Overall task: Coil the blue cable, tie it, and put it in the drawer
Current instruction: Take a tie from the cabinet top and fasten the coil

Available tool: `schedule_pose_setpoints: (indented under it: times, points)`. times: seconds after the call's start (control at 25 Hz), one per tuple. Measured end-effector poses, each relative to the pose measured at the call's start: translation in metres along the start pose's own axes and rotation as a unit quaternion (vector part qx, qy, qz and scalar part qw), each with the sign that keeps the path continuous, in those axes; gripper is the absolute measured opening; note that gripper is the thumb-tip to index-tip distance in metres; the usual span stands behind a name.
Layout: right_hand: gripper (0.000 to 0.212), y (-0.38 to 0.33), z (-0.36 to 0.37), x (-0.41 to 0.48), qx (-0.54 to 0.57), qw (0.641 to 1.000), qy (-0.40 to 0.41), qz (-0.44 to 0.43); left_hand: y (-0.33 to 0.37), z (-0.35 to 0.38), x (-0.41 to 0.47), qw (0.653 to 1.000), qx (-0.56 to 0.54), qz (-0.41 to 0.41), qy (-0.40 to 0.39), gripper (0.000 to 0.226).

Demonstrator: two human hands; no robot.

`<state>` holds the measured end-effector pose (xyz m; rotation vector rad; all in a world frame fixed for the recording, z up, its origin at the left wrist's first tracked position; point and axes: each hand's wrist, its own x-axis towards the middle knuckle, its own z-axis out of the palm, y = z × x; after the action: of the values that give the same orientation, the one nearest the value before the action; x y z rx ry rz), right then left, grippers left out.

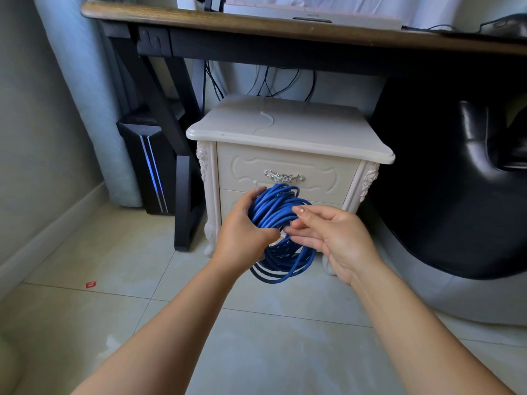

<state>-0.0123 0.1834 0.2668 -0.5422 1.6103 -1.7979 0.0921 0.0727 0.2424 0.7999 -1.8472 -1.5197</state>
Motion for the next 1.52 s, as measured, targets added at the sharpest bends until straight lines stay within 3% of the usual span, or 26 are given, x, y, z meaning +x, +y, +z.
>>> schedule_pose_setpoints:
  times: [0.2,0.32,0.52,0.76,1.0,1.24,1.52]
  points:
    - [0.018,-0.012,-0.015,0.001,-0.116,0.992,-0.013,-0.056,0.001,-0.004,0.004,0.998,-0.048,-0.032,0.000,0.071]
    - [0.037,-0.018,-0.027,0.003,-0.272,0.956,0.016,-0.109,0.000,-0.007,0.007,0.997,-0.058,-0.044,-0.004,0.070]
    - [0.049,-0.012,-0.032,0.002,-0.405,0.907,-0.069,-0.092,-0.006,-0.009,0.014,0.995,-0.077,-0.065,-0.005,0.066]
    - [0.036,-0.020,-0.037,-0.003,-0.415,0.896,-0.120,-0.101,-0.006,-0.013,0.014,0.993,-0.091,-0.073,-0.021,0.064]
    - [0.047,-0.019,-0.040,-0.003,-0.427,0.886,-0.171,-0.065,-0.006,-0.015,0.013,0.993,-0.079,-0.083,-0.025,0.060]
    - [0.042,-0.021,-0.041,-0.004,-0.386,0.899,-0.201,-0.042,-0.006,-0.015,0.013,0.992,-0.083,-0.094,-0.016,0.058]
    - [0.033,-0.016,-0.039,-0.001,-0.389,0.901,-0.184,-0.046,-0.005,-0.014,0.012,0.991,-0.083,-0.104,-0.014,0.057]
